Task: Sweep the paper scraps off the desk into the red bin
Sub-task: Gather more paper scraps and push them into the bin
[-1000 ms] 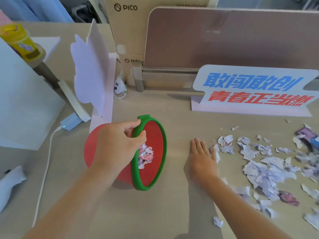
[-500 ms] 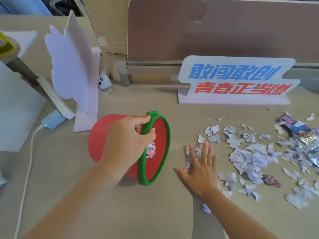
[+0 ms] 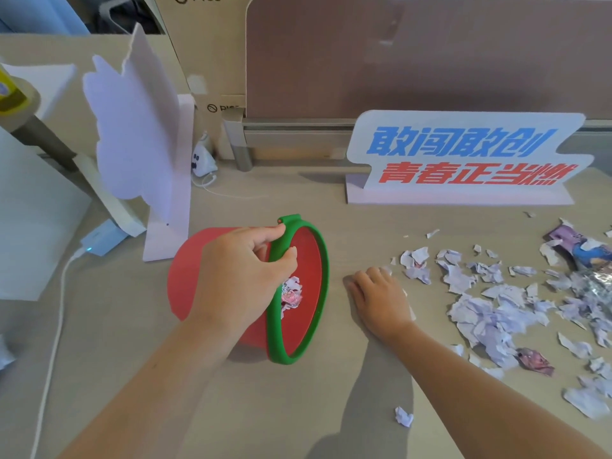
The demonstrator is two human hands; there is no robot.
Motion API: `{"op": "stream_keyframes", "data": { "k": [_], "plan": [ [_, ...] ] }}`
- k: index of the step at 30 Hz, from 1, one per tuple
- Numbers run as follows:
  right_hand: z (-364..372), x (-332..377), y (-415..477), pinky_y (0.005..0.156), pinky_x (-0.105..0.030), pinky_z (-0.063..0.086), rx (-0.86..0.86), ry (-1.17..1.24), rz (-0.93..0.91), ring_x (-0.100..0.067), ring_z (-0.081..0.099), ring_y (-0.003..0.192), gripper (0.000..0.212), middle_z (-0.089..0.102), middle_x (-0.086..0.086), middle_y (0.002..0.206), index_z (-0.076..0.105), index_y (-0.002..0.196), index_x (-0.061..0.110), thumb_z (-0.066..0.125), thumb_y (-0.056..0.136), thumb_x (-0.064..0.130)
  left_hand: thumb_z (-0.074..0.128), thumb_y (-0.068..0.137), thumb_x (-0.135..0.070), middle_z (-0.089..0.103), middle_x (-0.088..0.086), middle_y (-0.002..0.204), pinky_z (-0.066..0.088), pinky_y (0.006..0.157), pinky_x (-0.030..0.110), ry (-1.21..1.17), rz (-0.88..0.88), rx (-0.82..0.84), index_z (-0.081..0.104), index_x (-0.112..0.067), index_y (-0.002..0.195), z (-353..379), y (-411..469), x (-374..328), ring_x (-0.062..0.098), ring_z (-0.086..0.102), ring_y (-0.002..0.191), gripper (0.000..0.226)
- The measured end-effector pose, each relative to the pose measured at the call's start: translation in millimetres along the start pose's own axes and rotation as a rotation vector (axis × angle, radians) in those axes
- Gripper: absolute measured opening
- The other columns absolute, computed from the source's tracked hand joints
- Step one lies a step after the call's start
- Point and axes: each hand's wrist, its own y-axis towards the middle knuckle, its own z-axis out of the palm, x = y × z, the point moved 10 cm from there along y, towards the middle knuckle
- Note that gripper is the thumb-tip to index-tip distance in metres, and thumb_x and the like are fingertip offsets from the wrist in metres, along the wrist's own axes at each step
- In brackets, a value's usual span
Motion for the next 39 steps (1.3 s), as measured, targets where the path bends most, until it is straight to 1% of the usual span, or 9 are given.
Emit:
{"op": "stream_keyframes", "data": {
  "k": [6,12,17,22,27,30,32,35,39],
  "plan": [
    [4.1,7.0,-3.0,0.030,-0.023,0.026,0.039,-0.140,-0.023,-0.025,0.045,0.034,0.027,0.046,-0.002,0.041,0.047,0.048,0.016,0.063,0.070,0.018,0.075,0.072,-0.022,0.049,0.004,0.052,0.038,0.054,0.008,-0.020,-0.011,-0.005,0.071,-0.023,0.104,2.3,3.4,-0.8,0.005,0.042,0.052,0.031],
    [11.0,-13.2,5.9,0.049,-0.029,0.024,0.239,-0.014,0.271,-0.027,0.034,0.050,0.039,0.047,-0.012,0.049,0.027,0.046,0.018,0.041,0.083,0.017,0.075,0.073,-0.023,0.047,-0.005,0.052,0.038,0.054,0.009,-0.050,-0.042,0.009,0.071,-0.022,0.105,4.5,1.4,3.8,0.004,0.042,0.049,0.033],
    [-43.1,29.6,12.1,0.044,-0.030,0.020,0.010,0.630,0.614,-0.017,0.026,0.048,0.044,0.022,0.001,0.047,0.025,0.049,0.017,0.048,0.086,0.020,0.075,0.073,-0.023,0.044,-0.006,0.052,0.036,0.053,0.009,-0.061,-0.061,-0.012,0.071,-0.024,0.104,-3.4,-0.9,7.9,0.005,0.041,0.049,0.031],
    [-19.7,105.4,29.6,0.046,-0.029,0.028,0.008,1.198,0.700,-0.015,0.033,0.047,0.036,0.036,-0.003,0.048,0.040,0.052,0.010,0.052,0.085,0.020,0.075,0.073,-0.023,0.065,0.008,0.064,0.041,0.058,0.011,-0.037,-0.070,-0.025,0.071,-0.026,0.104,-10.0,-5.5,7.7,0.012,0.052,0.060,0.032],
    [-5.0,152.7,39.9,0.059,-0.021,0.040,0.330,0.927,0.351,-0.015,0.052,0.072,0.020,0.057,0.002,0.073,0.053,0.073,0.018,0.044,0.090,0.014,0.074,0.073,-0.021,0.068,-0.015,0.072,0.042,0.068,0.003,-0.077,-0.131,-0.028,0.070,-0.026,0.106,-13.8,-8.6,13.4,-0.006,0.058,0.065,0.034],
    [-1.2,176.5,34.6,0.087,-0.038,0.037,0.455,0.401,-0.006,-0.036,0.048,0.106,0.025,0.058,-0.018,0.110,0.055,0.112,0.007,0.045,0.089,0.012,0.074,0.073,-0.022,0.068,-0.020,0.081,0.044,0.076,0.004,-0.079,-0.117,-0.036,0.070,-0.027,0.107,-16.0,-11.9,11.3,-0.007,0.061,0.075,0.034],
    [-1.3,176.5,25.9,0.106,-0.042,0.029,0.511,0.369,-0.049,-0.036,0.038,0.125,0.041,0.048,-0.022,0.133,0.045,0.128,0.000,0.048,0.088,0.006,0.074,0.074,-0.023,0.071,-0.015,0.084,0.045,0.078,0.008,-0.070,-0.103,-0.033,0.070,-0.025,0.107,-15.9,-12.9,9.1,-0.003,0.062,0.075,0.034],
    [-52.6,171.3,16.5,0.092,-0.019,0.034,0.282,0.652,-0.135,-0.017,0.049,0.106,0.025,0.060,-0.020,0.115,0.059,0.108,-0.002,0.046,0.087,0.003,0.074,0.074,-0.022,0.067,0.003,0.065,0.042,0.061,0.010,-0.041,-0.072,-0.030,0.070,-0.024,0.106,-17.5,-13.8,6.9,0.004,0.051,0.056,0.033],
    [-79.2,71.7,-13.7,0.076,-0.014,0.038,-0.115,0.692,0.326,-0.012,0.056,0.091,0.026,0.066,-0.001,0.093,0.067,0.094,0.011,0.043,0.090,0.021,0.074,0.075,-0.021,0.064,0.009,0.061,0.040,0.054,0.009,-0.019,-0.058,-0.032,0.070,-0.023,0.106,-20.6,-15.9,7.4,0.003,0.047,0.053,0.032]
  ]
}}
